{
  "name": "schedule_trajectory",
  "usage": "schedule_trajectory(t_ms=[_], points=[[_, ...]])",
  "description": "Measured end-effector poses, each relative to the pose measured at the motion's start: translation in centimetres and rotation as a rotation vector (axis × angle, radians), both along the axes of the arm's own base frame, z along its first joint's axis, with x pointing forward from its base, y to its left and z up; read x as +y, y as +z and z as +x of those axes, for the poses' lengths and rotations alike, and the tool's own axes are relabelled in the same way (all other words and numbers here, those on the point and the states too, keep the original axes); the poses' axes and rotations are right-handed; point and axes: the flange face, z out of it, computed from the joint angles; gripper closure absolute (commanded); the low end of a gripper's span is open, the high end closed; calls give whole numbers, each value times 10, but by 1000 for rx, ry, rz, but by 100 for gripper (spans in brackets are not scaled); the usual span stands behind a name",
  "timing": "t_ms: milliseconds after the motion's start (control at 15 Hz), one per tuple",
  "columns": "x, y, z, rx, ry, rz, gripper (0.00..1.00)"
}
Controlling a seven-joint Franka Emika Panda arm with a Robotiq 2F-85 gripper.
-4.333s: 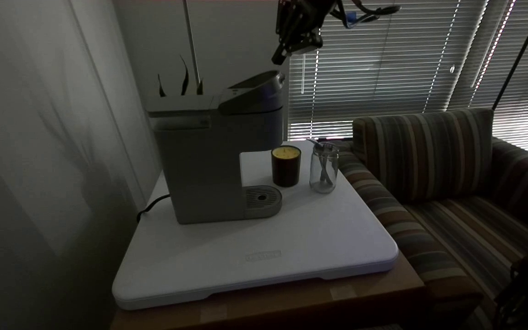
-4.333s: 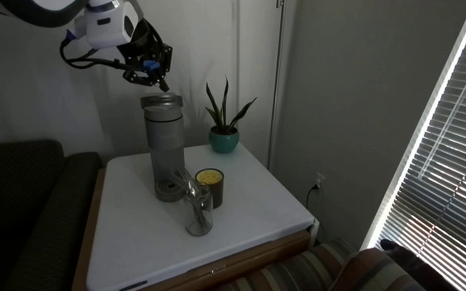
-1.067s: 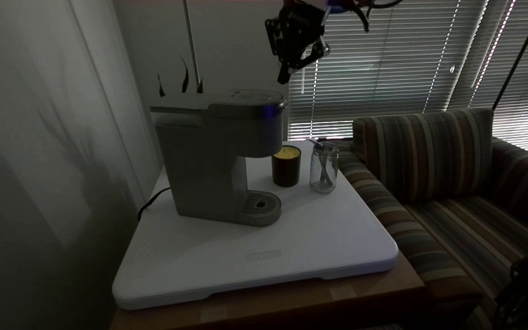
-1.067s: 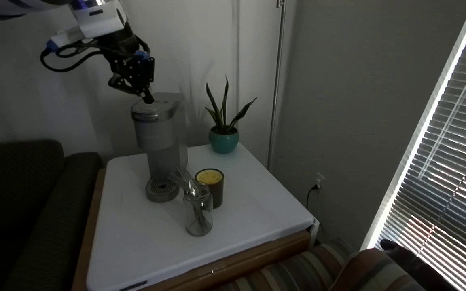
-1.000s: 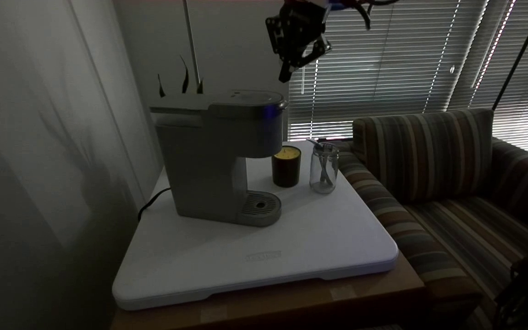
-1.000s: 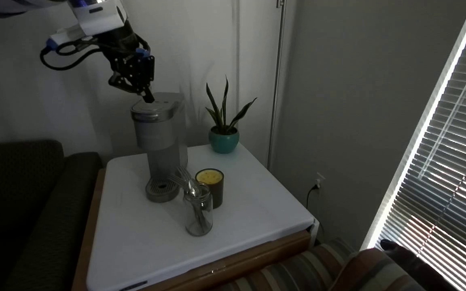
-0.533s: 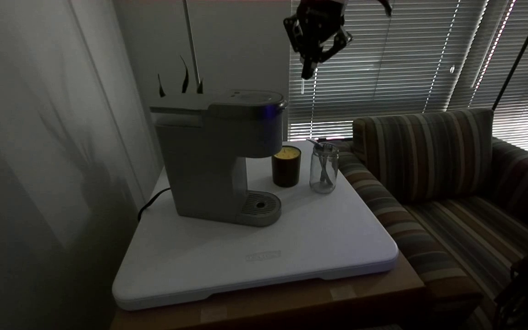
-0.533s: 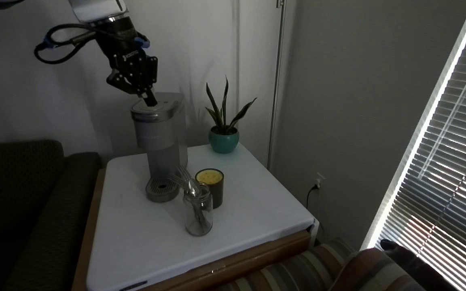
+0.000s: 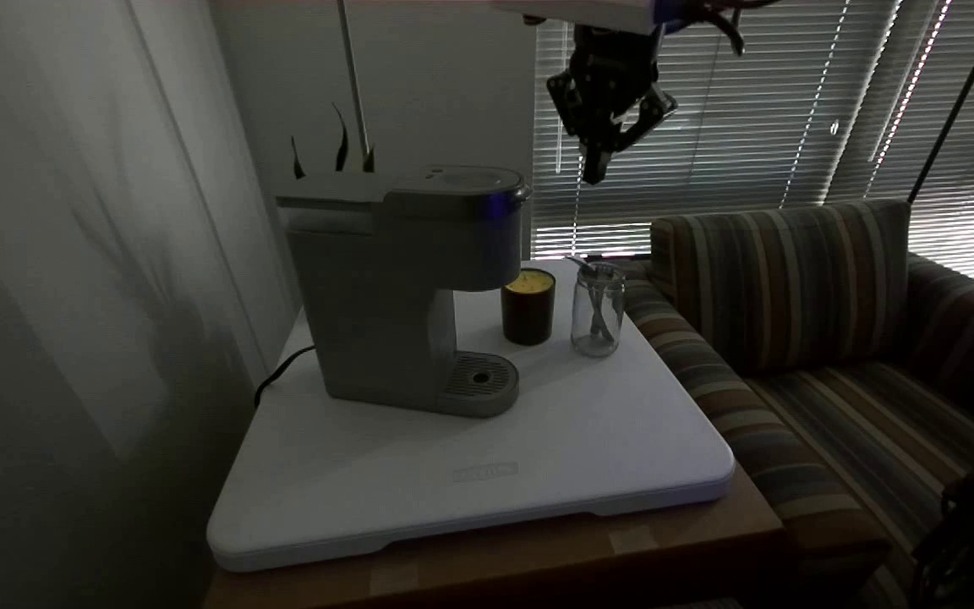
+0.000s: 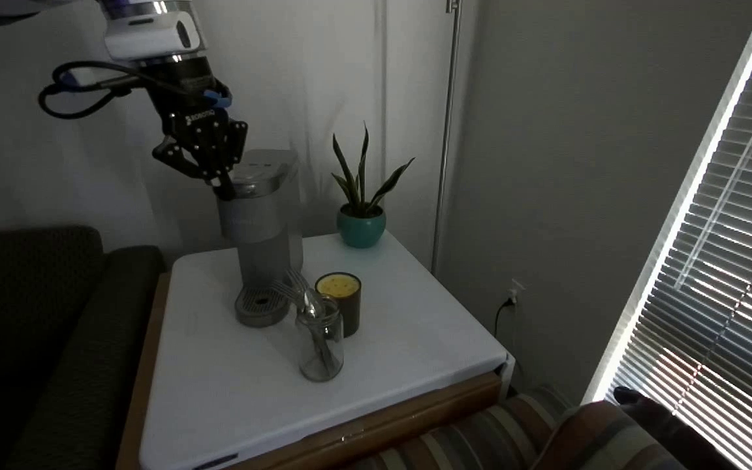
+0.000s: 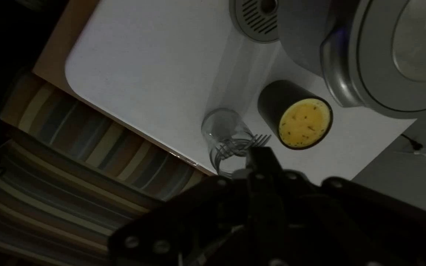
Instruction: Close the coffeemaker then open it
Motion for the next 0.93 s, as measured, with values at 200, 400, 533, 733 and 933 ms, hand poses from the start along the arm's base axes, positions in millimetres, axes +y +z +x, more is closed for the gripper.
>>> schedule_trajectory(t_ms=[200, 400, 533, 733, 933], points=[[-10, -23, -12, 48, -86, 28, 100], [-25, -47, -26, 79, -180, 46, 100], [-33, -59, -32, 58, -262, 109, 100], [-41, -71, -38, -7, -378, 232, 100], [-42, -73, -40, -89, -475, 357, 100]])
